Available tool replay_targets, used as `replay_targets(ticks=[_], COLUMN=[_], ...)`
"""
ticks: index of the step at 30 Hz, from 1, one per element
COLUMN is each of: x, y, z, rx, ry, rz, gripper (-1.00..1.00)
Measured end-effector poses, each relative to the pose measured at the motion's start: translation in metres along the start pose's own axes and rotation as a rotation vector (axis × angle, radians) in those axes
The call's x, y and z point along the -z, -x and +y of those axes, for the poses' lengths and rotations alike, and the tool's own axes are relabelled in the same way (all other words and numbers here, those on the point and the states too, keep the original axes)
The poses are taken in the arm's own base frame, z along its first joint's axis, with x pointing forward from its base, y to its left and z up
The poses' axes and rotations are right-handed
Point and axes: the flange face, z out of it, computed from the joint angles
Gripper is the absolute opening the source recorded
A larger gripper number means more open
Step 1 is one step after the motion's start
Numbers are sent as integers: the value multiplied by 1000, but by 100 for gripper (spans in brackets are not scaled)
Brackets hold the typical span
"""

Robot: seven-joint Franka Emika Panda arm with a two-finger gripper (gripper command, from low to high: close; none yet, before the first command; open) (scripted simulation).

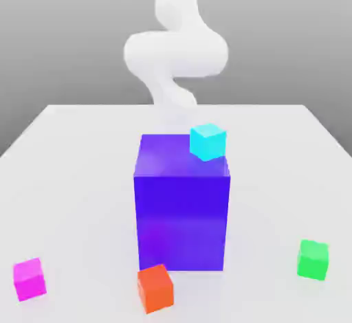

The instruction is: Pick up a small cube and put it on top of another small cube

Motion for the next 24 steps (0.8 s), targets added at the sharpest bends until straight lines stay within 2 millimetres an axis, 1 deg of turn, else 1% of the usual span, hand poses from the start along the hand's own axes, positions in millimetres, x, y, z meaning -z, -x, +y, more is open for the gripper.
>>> replay_targets(ticks=[3,5,8,11,16,19,21,24], x=[-59,-96,-148,-198,-272,-309,-332,-364], y=[-17,-26,-38,-46,-48,-48,-41,-23], z=[19,35,66,103,176,233,268,316], rx=[-105,-174,-278,-385,-565,-689,-762,-861], ry=[86,140,222,303,437,522,575,654], rz=[-27,-43,-64,-83,-109,-116,-125,-140], gripper=[0,0,0,0,0,0,0,0])
